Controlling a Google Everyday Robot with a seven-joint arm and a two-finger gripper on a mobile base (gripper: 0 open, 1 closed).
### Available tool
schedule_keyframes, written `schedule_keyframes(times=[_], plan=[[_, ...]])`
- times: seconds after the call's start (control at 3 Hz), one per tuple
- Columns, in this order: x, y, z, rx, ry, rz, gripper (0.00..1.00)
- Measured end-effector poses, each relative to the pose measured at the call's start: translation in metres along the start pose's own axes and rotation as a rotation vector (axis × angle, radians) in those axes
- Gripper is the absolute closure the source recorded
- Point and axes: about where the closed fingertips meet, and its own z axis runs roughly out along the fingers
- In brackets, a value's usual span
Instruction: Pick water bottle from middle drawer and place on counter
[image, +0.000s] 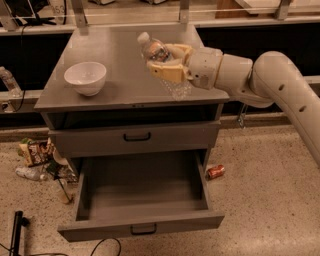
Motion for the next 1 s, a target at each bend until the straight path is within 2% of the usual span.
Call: schedule_keyframes(times=[0.33,0.67,1.0], plan=[[-0.0207,-0.0171,0.0050,-0.005,-0.096,-0.095,1.00],[-0.0213,-0.0170,0.0048,0.001,-0.101,-0.102,1.00],[-0.0185,-0.0168,0.0111,0.048,-0.124,-0.082,1.00]])
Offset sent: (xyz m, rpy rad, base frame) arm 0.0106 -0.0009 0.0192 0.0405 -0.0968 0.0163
